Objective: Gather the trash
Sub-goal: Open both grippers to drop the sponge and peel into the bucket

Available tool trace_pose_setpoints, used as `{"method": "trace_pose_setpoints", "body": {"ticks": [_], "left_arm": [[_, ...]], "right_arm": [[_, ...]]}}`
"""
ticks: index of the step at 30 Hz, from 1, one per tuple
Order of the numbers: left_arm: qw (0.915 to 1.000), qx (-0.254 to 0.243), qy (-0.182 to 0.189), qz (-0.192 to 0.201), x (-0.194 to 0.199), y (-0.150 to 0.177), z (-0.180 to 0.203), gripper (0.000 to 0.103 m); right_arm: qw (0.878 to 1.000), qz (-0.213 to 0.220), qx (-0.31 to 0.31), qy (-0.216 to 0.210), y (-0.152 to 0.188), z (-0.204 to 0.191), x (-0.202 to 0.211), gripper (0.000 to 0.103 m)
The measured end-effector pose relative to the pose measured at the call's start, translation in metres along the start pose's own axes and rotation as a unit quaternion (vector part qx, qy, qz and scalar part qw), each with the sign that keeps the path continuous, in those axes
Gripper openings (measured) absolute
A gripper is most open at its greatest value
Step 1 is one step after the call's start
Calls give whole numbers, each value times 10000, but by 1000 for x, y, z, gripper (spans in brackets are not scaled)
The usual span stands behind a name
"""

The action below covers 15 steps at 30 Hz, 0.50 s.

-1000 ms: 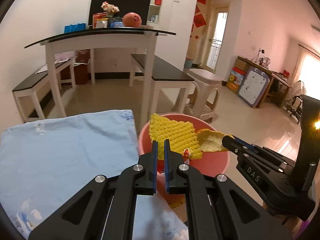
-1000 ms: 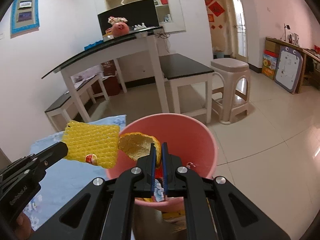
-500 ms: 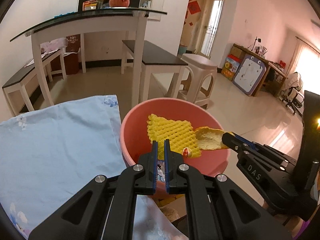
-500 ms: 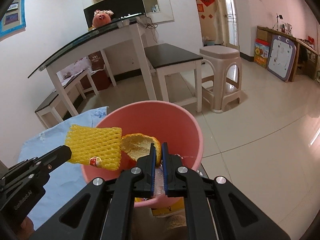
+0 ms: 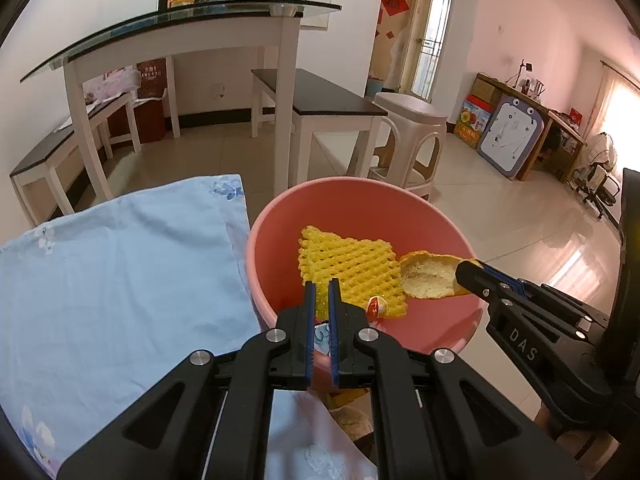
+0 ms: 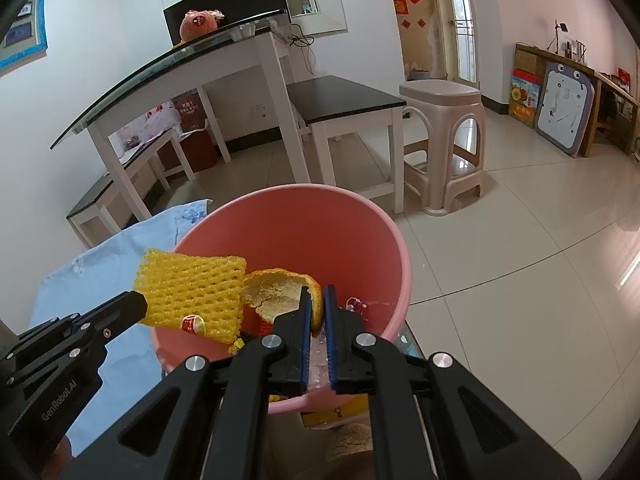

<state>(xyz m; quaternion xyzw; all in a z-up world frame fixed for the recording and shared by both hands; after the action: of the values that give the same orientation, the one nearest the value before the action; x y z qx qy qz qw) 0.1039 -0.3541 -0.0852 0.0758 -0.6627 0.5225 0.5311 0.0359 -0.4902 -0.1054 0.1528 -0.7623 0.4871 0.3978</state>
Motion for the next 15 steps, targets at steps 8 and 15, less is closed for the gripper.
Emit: {"method": "trace_pose_setpoints", "body": {"ticks": [8,15], "left_arm": [[9999,14,23,-98,-1,3,-2,17],[9999,19,93,-58,2,4,-3,35]], "right_arm": [[10000,-5,7,17,1,1,-3,7],[10000,-25,-6,21,3,3,-3,10]]}}
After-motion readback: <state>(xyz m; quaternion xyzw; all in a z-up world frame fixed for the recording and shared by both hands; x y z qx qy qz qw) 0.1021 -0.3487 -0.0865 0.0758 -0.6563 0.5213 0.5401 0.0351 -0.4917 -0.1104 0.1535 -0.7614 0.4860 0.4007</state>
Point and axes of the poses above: each gripper's, at about its wrist camera, not at the fingertips, and x roughly against the way its jaws point, z to its right, y to its underside, the point moved 9 cm from there along -x, roughly the way its jaws point, and after that the axes turned 8 degrees about -z, right-handed, at the moved point
